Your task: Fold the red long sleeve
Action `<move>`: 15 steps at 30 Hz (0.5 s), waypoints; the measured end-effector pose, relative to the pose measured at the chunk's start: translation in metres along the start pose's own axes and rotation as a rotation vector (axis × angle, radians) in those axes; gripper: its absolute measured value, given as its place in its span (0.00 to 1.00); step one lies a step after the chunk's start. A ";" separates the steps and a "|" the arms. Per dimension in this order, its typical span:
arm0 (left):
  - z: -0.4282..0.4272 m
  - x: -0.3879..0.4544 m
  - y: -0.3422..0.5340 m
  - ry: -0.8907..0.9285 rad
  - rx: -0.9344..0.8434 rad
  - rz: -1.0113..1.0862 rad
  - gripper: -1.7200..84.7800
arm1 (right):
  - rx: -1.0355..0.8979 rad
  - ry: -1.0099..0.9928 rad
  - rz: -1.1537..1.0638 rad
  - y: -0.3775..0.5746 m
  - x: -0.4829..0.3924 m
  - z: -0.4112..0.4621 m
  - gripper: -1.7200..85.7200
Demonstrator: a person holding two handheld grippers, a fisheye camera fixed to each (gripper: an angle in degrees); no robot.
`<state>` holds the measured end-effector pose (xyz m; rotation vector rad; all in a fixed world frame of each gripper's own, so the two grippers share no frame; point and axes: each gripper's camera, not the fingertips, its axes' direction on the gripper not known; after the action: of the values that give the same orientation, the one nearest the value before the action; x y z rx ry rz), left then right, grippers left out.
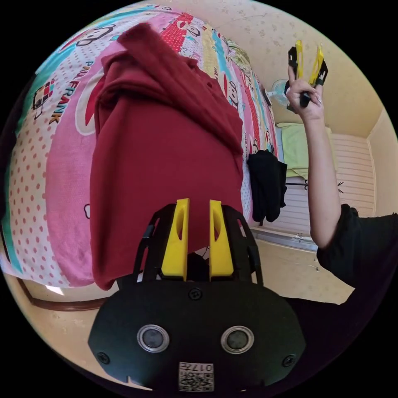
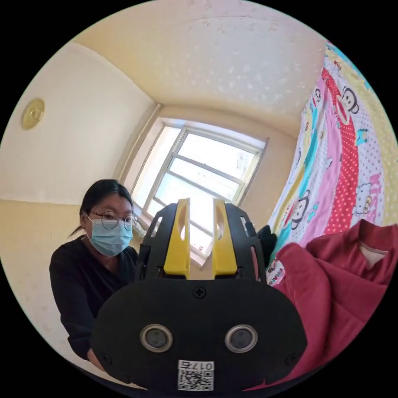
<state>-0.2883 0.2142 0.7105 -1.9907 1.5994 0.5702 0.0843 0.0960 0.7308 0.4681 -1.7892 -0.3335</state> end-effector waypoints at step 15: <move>-0.088 -0.028 -0.154 -0.323 0.330 -0.035 0.17 | -0.711 1.326 0.253 0.022 0.081 0.061 0.14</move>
<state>-0.1437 0.2063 0.8163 -1.5908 1.3585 0.5424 0.0046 0.0757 0.7935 -0.0949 -0.3602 -0.3288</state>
